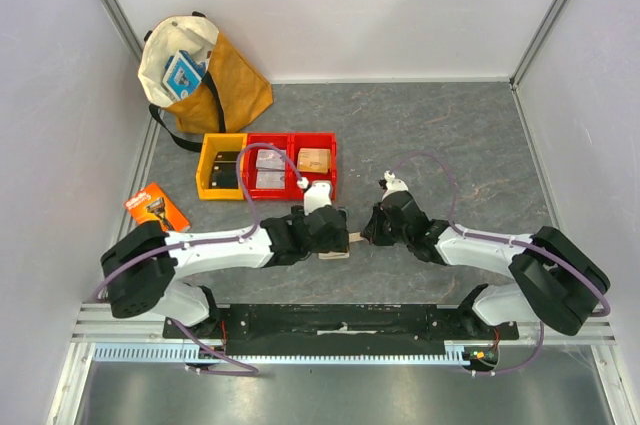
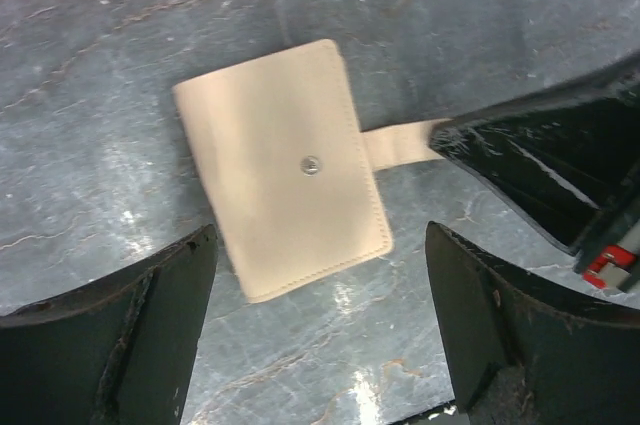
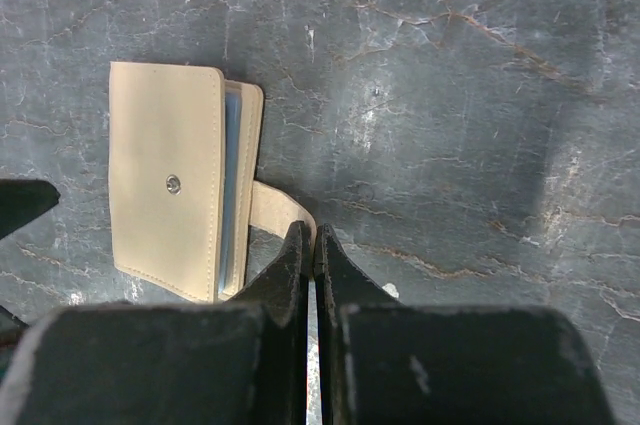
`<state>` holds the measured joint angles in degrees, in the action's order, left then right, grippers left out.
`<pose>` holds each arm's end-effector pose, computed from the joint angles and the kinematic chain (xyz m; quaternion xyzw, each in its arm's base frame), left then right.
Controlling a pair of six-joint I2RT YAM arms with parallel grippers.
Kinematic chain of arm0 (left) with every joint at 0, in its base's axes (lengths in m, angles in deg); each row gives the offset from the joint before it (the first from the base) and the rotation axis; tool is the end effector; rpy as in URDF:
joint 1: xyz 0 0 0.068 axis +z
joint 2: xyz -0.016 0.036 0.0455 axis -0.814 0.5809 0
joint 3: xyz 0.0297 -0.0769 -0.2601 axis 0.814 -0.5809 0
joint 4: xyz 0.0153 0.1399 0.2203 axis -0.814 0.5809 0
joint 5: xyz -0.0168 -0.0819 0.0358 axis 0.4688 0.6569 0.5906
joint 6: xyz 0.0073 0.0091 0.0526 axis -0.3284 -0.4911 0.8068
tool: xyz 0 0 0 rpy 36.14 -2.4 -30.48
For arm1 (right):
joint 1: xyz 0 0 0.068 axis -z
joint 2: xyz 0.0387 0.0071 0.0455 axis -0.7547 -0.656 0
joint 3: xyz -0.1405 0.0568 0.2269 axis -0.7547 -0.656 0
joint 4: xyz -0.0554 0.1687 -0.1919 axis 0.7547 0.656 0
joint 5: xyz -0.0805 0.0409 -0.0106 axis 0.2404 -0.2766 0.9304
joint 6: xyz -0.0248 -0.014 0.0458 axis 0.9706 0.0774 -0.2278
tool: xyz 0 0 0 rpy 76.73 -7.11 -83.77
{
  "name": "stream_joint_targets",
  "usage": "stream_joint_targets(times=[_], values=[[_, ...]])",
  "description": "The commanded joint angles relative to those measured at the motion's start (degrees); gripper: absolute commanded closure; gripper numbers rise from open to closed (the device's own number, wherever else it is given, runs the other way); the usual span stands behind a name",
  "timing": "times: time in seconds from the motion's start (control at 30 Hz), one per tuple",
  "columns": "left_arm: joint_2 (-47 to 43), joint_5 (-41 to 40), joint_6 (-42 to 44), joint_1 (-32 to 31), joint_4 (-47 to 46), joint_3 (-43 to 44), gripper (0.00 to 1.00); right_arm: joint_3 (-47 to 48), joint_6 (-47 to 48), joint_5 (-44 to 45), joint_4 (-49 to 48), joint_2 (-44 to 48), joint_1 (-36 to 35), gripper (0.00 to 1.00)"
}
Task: Take the credit cards out of the card holder
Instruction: Remove the credit card from the card holder.
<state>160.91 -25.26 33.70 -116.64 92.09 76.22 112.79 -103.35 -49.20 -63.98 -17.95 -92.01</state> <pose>0.1419 -0.2374 0.1901 0.0204 0.9230 -0.1658 0.3468 0.1817 0.1674 0.1498 -0.0333 0.9152 0.2456 0.3178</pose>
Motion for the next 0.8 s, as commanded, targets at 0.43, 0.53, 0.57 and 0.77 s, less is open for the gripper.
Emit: stream_joint_targets(times=[0.43,0.53,0.57,0.77], values=[[15.0,-10.9,3.1,-5.9,12.5,14.1,0.09,-3.7,-1.8,-7.9,-9.2,-0.6,3.3,1.00],[15.8,-10.8,3.4,-6.1,12.6,14.5,0.09,-3.8,-1.8,-7.9,-9.3,-0.8,3.5,1.00],[16.0,-10.8,3.4,-6.1,12.8,14.6,0.09,-3.8,-1.8,-7.8,-9.4,-0.8,3.5,1.00],[16.8,-10.9,3.4,-6.6,13.5,15.5,0.10,-3.7,-1.8,-8.5,-9.5,-1.2,3.8,1.00]])
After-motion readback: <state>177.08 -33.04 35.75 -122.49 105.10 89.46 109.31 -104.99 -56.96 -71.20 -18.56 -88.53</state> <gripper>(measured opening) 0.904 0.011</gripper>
